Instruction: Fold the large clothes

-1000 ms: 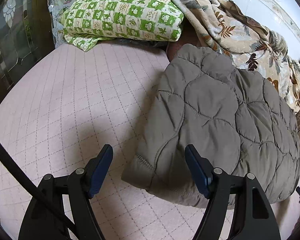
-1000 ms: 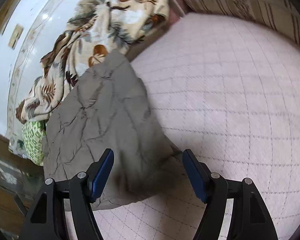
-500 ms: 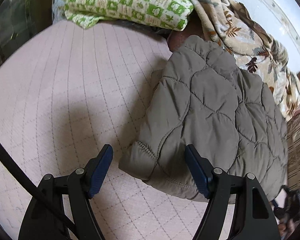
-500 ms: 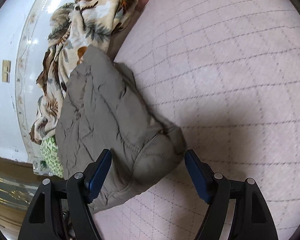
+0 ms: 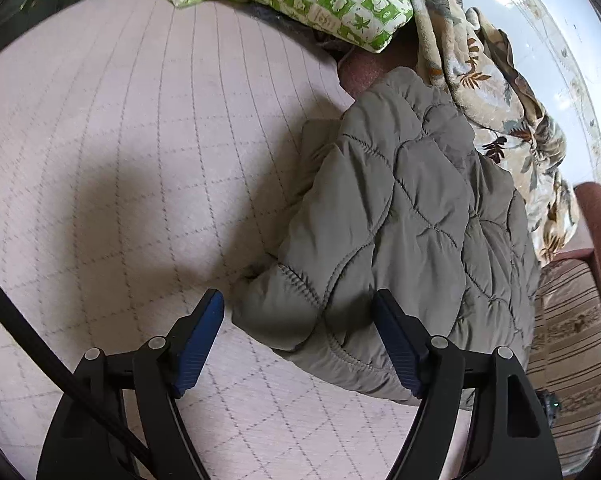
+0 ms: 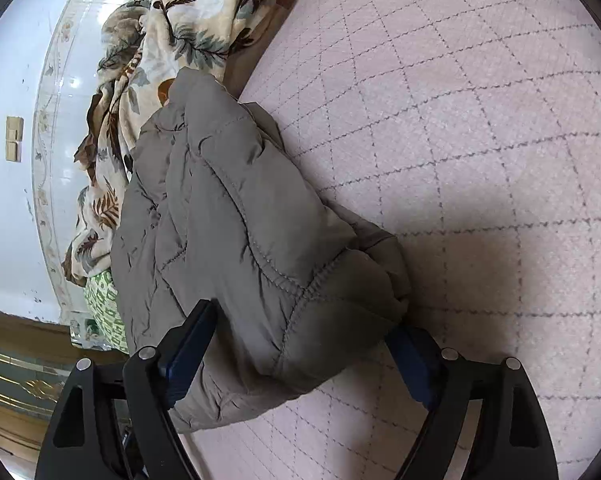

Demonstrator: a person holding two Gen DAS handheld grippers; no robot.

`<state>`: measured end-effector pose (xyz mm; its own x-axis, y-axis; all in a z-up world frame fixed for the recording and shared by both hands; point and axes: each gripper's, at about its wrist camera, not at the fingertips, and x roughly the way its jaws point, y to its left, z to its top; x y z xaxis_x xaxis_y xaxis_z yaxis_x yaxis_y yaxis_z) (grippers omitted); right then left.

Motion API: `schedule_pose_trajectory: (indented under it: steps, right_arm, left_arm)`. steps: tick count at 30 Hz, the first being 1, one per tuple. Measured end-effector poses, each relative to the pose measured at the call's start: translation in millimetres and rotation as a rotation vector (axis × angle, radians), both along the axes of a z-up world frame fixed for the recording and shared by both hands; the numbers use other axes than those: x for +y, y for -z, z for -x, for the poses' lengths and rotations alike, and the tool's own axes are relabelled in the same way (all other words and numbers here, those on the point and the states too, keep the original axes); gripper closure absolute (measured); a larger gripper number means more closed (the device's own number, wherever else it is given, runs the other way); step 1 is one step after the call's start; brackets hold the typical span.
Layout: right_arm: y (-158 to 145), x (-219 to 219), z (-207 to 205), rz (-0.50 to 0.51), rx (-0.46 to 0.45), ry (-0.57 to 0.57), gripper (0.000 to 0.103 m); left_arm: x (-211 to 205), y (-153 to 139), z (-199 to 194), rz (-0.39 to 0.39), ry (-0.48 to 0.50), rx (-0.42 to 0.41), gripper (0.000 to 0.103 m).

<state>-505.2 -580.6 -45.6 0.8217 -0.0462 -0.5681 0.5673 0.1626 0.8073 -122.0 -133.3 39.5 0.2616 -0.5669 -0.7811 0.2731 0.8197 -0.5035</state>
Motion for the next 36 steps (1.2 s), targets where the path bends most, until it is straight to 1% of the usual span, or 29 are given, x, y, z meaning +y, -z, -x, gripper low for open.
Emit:
schedule_pose_trajectory:
  steps: [4,9,12,14,17,18,20,21,22,23,24,25,26,27,28,30,31,33,36]
  right_arm:
    - [0,0,-2,0.005,-0.015,0.011,0.012]
    - [1,0,-7,0.014,-0.026,0.021,0.011]
    - [2,-1,-12,0.020,-0.029,0.021,0.011]
    - [2,-2,-14,0.028,-0.030,0.019,0.011]
    - [1,-2,-20,0.048,-0.028,0.002,0.011]
    - [1,-2,-21,0.059,-0.024,-0.005,0.012]
    - [0,-2,-23,0.075,-0.012,-0.007,0.018]
    - [0,-1,-23,0.084,-0.007,-0.009,0.024]
    - [1,-1,-24,0.091,-0.005,-0.011,0.031]
    - [1,-1,-25,0.095,-0.004,-0.012,0.034]
    - [0,-1,-25,0.102,-0.003,-0.013,0.040]
    - [-3,0,-27,0.123,0.007,-0.019,0.046]
    - [-7,2,-29,0.146,0.020,-0.022,0.049]
    - [-13,4,-31,0.175,0.040,-0.028,0.054]
    - [-22,8,-35,0.226,0.073,-0.038,0.059]
    - [-36,17,-41,0.320,0.124,-0.054,0.064]
    - [-46,23,-46,0.392,0.167,-0.068,0.066]
    - [-58,34,-53,0.497,0.229,-0.091,0.068]
    - [-70,44,-61,0.608,0.293,-0.114,0.069]
  left_arm:
    - [-2,10,-2,0.039,-0.008,0.027,0.023]
    - [-7,22,-6,0.076,-0.026,0.043,0.014]
    - [-11,29,-10,0.099,-0.040,0.053,0.012]
    - [-14,31,-12,0.098,-0.045,0.046,0.009]
    - [-19,31,-14,0.085,-0.042,0.021,0.008]
    - [-20,30,-14,0.081,-0.041,0.009,0.008]
    - [-23,29,-13,0.071,-0.038,-0.013,0.009]
    - [-25,27,-13,0.064,-0.034,-0.026,0.012]
    - [-27,24,-12,0.054,-0.028,-0.046,0.019]
    - [-28,22,-11,0.046,-0.023,-0.061,0.023]
    - [-31,18,-10,0.027,-0.015,-0.091,0.031]
    - [-36,12,-6,-0.004,-0.004,-0.134,0.039]
    - [-40,6,-3,-0.036,0.008,-0.180,0.043]
    - [-43,2,0,-0.056,0.015,-0.210,0.051]
    - [-48,-4,4,-0.089,0.026,-0.254,0.057]
    - [-54,-10,10,-0.142,0.043,-0.315,0.062]
    - [-56,-12,11,-0.162,0.048,-0.340,0.064]
    - [-61,-15,15,-0.200,0.062,-0.385,0.066]
    - [-68,-19,20,-0.249,0.080,-0.441,0.068]
